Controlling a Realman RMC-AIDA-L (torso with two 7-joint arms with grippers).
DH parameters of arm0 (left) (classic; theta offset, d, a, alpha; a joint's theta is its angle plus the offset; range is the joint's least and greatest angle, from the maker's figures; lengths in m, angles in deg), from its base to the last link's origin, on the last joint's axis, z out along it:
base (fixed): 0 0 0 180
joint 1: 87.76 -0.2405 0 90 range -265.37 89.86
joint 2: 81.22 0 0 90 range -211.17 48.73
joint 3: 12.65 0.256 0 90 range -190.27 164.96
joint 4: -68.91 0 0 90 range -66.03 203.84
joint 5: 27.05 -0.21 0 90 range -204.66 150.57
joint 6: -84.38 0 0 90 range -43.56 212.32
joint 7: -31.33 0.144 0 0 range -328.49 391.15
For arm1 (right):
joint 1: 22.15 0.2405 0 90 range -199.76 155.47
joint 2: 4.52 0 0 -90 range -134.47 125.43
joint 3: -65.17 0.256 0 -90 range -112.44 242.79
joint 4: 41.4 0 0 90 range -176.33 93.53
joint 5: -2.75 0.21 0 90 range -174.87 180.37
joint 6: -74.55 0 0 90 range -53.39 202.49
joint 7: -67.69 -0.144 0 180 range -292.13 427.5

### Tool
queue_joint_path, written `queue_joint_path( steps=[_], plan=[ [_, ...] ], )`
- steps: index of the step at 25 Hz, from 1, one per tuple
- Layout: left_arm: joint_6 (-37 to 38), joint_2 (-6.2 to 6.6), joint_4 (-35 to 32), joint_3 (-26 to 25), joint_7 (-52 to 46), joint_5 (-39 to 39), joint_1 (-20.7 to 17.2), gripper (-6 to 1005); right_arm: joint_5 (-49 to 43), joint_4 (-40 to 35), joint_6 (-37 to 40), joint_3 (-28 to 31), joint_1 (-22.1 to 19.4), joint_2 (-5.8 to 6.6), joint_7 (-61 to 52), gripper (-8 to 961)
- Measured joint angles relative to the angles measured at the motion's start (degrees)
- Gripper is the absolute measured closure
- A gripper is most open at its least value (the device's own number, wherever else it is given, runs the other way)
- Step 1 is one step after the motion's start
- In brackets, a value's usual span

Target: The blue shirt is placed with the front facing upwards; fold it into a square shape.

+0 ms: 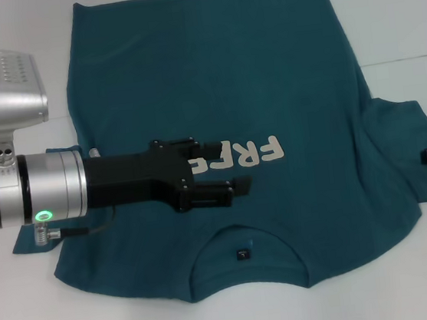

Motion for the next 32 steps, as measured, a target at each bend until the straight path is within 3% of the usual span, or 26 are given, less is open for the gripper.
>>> queue_joint_path(
  steps=[32],
  plan=[
    [-0.1, -0.09, 0.0, 0.0, 0.4, 0.0, 0.1, 164, 0.0, 4.3, -3.2, -0.1, 1.7, 0.21, -0.1, 345]
  ],
)
